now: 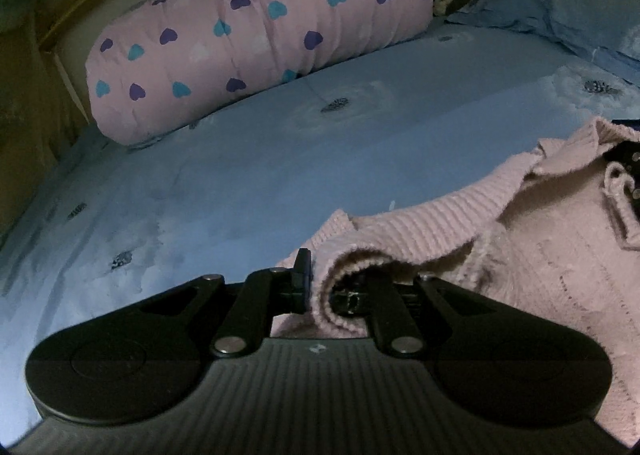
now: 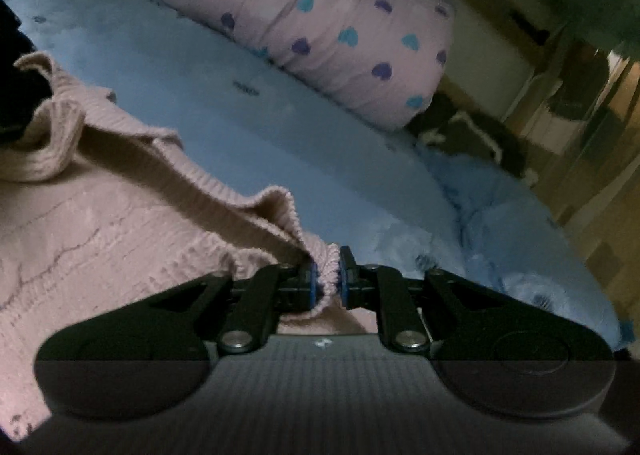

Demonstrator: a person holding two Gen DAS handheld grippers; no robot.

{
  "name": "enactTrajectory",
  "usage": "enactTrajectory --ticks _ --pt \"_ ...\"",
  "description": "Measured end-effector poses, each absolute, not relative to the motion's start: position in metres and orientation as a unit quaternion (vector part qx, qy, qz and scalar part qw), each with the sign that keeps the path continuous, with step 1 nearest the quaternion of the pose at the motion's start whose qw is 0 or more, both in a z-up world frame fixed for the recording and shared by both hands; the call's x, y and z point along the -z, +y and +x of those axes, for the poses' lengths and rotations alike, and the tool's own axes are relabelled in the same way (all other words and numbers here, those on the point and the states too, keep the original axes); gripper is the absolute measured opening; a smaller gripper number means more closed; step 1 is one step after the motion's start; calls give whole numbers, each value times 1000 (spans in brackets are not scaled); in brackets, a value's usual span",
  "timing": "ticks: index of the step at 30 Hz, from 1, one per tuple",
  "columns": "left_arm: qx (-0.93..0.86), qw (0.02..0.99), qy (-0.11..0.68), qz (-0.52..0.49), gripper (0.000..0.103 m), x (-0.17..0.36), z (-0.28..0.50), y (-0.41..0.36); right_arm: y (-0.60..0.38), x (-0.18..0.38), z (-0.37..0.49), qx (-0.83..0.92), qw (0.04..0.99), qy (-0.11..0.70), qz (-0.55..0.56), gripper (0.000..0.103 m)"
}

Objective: Fold small clothes

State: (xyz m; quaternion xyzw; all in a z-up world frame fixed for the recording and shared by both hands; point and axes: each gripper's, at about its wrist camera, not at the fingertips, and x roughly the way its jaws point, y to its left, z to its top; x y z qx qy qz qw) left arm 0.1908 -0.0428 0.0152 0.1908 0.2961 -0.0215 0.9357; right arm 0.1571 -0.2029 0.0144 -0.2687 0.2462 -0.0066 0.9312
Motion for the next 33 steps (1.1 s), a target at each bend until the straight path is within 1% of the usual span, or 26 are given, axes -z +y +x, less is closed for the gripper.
enactTrajectory --ticks 2,3,4,5,6,8,11,12,15,17,21,25,30,33 --pt "23 936 299 183 18 -25 184 -41 -204 -17 158 2 931 254 -262 15" --pt "23 938 298 178 28 -31 179 -39 -205 -20 157 0 932 256 -255 17" --pt "22 938 298 176 42 -36 173 -38 -206 -24 157 -2 934 259 -247 20" --pt "20 937 300 175 47 -42 167 -37 -208 -29 155 -2 936 259 -238 25" --pt "18 936 306 174 50 -47 161 -36 -210 -33 153 0 938 259 -230 30" --pt "22 935 313 167 52 -56 149 -34 -215 -45 149 4 942 262 -212 36" --pt "32 936 319 146 58 -72 128 -28 -225 -63 140 9 947 268 -178 38" --pt "38 937 317 142 62 -77 120 -27 -229 -68 135 10 948 271 -169 38" --pt "52 939 306 146 70 -84 97 -27 -236 -78 120 10 949 276 -150 38" --pt "52 940 300 153 71 -85 89 -29 -239 -82 108 8 951 279 -136 39" --pt "46 944 284 164 73 -79 85 -29 -240 -82 90 5 953 275 -129 49" --pt "22 939 290 183 73 -74 98 -25 -239 -76 89 6 953 273 -134 49" --pt "64 941 304 135 74 -84 87 -12 -234 -72 94 -1 951 271 -150 49" --pt "59 947 288 129 74 -87 82 -13 -232 -71 92 -10 949 266 -168 49"
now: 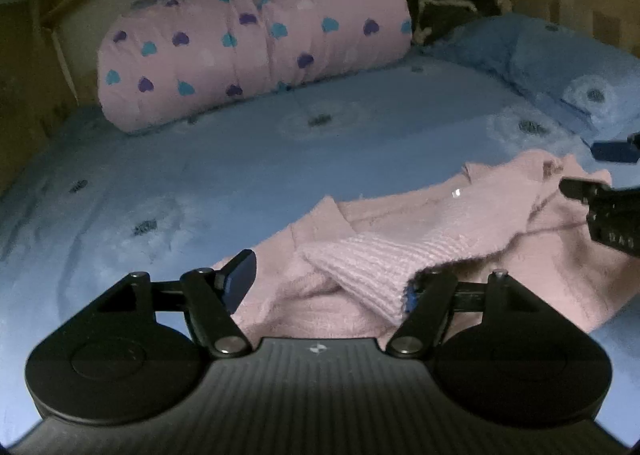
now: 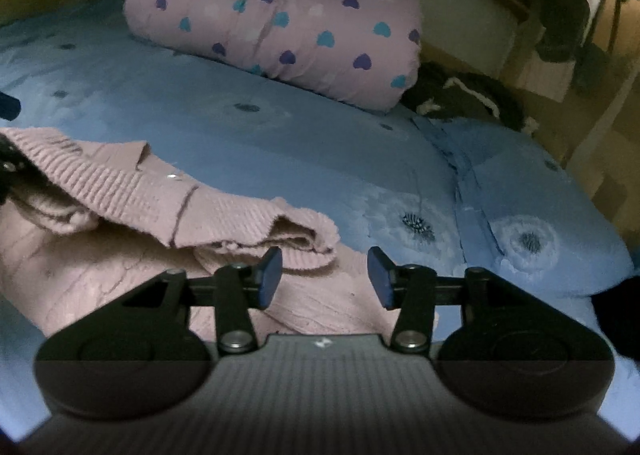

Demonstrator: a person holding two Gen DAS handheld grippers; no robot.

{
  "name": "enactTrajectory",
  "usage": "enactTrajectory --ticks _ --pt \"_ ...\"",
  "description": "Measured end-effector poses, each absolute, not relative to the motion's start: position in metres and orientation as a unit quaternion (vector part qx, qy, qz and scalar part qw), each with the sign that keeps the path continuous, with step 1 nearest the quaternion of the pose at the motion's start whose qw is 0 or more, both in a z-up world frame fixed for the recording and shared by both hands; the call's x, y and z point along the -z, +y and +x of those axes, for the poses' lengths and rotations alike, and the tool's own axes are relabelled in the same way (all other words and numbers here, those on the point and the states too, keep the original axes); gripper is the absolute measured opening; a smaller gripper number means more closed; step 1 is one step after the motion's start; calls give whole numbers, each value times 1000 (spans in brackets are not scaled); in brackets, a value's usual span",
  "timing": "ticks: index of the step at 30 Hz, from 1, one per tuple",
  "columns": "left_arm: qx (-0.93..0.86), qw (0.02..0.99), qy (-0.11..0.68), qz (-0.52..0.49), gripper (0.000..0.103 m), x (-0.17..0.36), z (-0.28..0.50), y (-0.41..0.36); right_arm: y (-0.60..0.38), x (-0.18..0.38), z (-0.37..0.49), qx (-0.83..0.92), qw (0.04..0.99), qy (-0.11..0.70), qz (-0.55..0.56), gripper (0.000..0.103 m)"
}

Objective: Fold small clothes

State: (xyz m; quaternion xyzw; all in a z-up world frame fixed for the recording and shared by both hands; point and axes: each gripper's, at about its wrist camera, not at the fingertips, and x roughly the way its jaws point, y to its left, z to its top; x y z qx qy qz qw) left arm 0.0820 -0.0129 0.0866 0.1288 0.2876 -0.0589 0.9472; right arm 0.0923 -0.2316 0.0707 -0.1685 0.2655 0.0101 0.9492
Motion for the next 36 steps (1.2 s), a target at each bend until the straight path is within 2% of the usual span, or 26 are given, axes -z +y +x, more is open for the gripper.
enactTrajectory --ticks 3,9,12,17,22,29,32,33,34,35,36 --pt "28 955 263 133 74 -90 91 -14 -231 -71 91 -15 951 263 -163 49" --pt "72 950 290 92 75 -89 96 -9 -234 -67 94 -15 952 271 -141 49" --pt "102 946 292 92 82 -91 83 -17 -236 -62 99 -5 952 275 -138 49" --pt "130 945 285 94 84 -97 63 -23 -238 -59 108 -15 952 283 -113 49" --pt "152 939 277 133 84 -89 49 -27 -234 -59 103 -40 950 278 -136 49" --pt "122 916 300 236 81 -40 76 -38 -227 -50 105 -67 937 294 -176 49" --pt "104 921 294 234 76 -26 92 -31 -232 -44 109 -66 935 302 -172 49" --pt "103 925 289 225 68 -25 95 -28 -234 -43 110 -66 936 302 -168 49" --pt "101 927 288 218 52 -25 99 -27 -237 -42 111 -66 937 302 -164 49" --pt "99 929 291 207 45 -25 104 -25 -239 -41 113 -65 937 302 -160 49" --pt "97 931 293 196 30 -25 107 -23 -241 -41 115 -63 938 302 -156 49"
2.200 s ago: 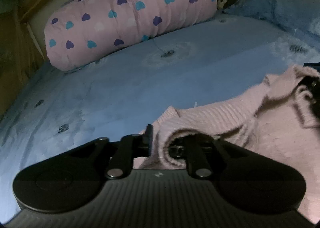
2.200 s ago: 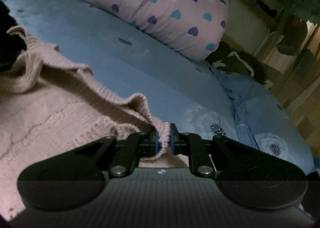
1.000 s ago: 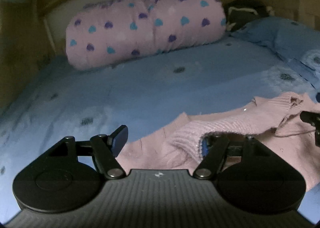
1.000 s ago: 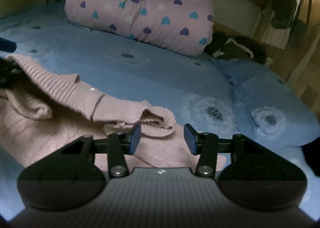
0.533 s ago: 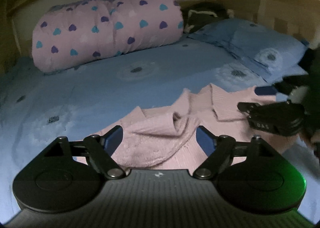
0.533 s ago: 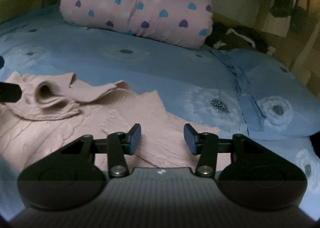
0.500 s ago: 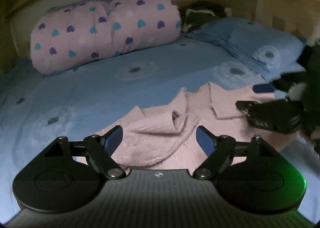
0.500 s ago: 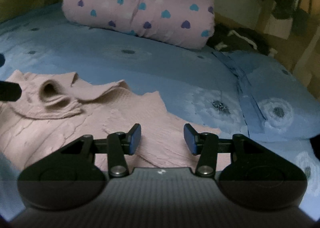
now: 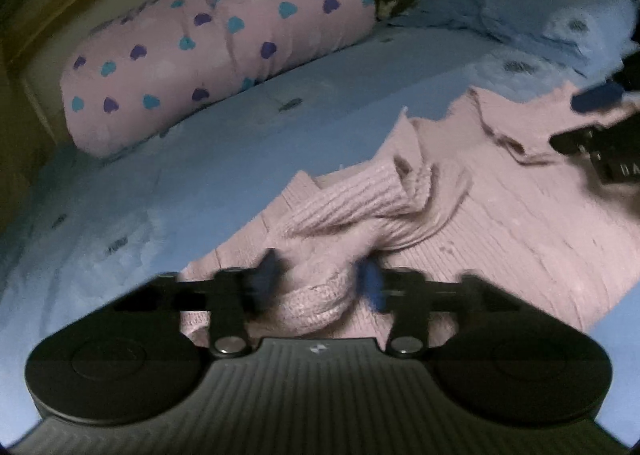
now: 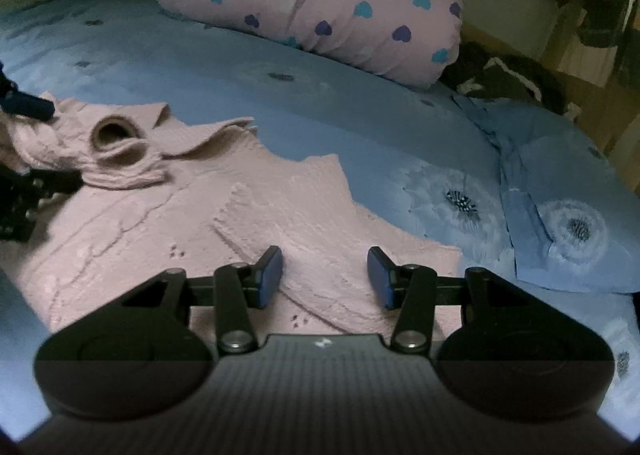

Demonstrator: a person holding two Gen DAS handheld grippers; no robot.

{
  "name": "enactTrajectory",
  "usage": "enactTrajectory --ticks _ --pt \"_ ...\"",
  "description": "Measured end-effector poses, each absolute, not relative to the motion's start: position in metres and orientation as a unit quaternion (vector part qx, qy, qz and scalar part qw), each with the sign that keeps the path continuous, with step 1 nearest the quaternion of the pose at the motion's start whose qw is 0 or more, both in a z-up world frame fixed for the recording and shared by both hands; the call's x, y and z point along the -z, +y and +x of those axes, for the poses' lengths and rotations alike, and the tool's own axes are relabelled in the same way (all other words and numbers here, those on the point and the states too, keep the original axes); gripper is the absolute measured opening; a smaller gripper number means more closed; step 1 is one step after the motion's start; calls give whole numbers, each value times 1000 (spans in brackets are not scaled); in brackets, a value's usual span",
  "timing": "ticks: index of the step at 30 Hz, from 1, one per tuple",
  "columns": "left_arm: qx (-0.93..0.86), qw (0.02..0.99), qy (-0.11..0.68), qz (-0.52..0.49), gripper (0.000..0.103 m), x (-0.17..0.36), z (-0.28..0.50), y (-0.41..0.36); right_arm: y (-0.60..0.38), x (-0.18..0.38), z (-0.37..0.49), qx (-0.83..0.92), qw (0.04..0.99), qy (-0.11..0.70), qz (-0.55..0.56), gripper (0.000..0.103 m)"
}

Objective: Fold small clothes

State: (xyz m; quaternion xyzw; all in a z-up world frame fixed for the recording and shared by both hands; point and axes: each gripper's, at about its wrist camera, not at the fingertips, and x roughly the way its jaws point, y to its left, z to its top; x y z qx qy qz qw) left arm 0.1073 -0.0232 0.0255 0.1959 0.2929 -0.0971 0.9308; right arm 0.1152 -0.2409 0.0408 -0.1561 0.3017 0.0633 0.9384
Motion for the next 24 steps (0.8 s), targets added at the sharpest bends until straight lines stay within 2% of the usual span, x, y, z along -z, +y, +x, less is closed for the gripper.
enactTrajectory --ticks 1,3,4,5,13,14,17,19,21,24 --pt "97 933 295 180 21 -27 111 -20 -242 -40 117 -63 940 301 -151 49" --pt "86 941 289 155 17 -33 114 -13 -246 -39 121 -64 942 301 -138 43" --pt "76 945 283 148 16 -37 115 -10 -248 -39 122 -65 944 298 -127 33" --pt "63 949 276 140 16 -41 117 -4 -249 -40 123 -66 945 297 -119 14" --pt "-38 956 281 76 20 -48 142 51 -291 -46 135 66 958 276 -40 17" --pt "-44 955 285 70 22 -48 144 55 -299 -44 137 78 955 285 -19 17" --pt "-68 954 286 66 35 -50 147 64 -321 -42 140 86 947 306 46 28" --pt "-83 954 282 63 49 -54 148 67 -326 -45 140 96 946 304 60 35" --pt "-92 955 276 53 52 -58 146 72 -327 -47 139 104 947 298 63 40" --pt "-92 957 273 42 54 -62 138 74 -329 -50 140 111 946 293 79 40"
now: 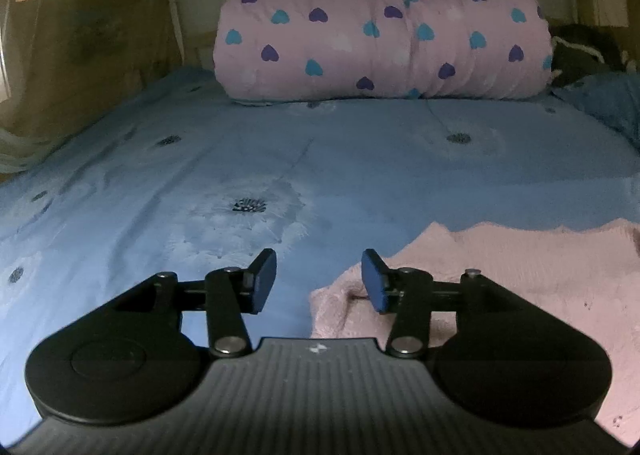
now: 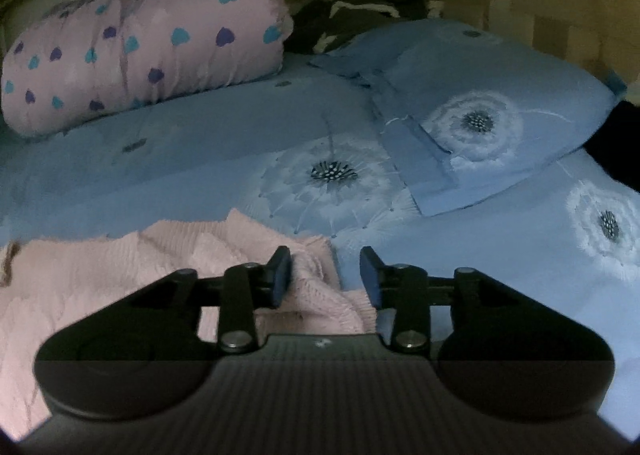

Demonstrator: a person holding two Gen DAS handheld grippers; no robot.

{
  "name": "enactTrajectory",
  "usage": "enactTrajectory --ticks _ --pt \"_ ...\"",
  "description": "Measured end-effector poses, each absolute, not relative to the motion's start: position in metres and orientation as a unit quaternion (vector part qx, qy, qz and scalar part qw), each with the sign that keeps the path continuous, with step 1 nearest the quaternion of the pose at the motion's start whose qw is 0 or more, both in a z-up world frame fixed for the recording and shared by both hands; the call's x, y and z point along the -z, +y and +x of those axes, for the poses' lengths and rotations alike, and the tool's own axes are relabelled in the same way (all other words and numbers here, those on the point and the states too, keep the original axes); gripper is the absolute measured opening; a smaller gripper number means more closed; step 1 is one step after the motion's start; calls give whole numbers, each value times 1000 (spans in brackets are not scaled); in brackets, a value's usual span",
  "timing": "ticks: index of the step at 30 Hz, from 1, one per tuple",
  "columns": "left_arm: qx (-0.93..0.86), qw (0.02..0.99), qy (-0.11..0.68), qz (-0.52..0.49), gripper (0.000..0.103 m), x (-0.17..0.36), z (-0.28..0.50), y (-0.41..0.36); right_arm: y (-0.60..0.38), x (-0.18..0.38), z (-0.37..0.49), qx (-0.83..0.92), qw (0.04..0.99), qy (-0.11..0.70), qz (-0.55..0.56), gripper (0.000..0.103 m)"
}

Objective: Fold small clothes

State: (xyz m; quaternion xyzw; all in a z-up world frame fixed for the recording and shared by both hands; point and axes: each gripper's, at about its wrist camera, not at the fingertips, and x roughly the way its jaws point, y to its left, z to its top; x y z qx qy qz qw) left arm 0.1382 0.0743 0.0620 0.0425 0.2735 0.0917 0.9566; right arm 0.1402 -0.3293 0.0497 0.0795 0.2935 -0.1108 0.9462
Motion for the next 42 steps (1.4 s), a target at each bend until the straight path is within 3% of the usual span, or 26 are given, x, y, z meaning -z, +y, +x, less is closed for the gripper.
enactTrajectory --ticks 4,8,14,19,23,33,42 --pt "-68 958 275 37 54 -67 135 69 -337 -53 134 128 944 284 110 40" --pt "-4 958 287 26 53 -69 131 56 -332 -66 124 114 951 278 73 40" --pt "98 931 352 -4 49 -51 144 39 -302 -70 118 -89 945 314 28 39" --pt "60 929 364 20 49 -34 175 43 -284 -43 155 -121 920 374 3 38" --pt "12 934 356 17 49 -30 200 55 -298 -39 180 -95 928 360 11 38" --pt "-10 934 358 -11 54 -45 207 74 -343 -48 179 12 953 281 114 43" --pt "1 922 388 6 68 -70 162 70 -335 -52 171 -38 947 297 118 43"
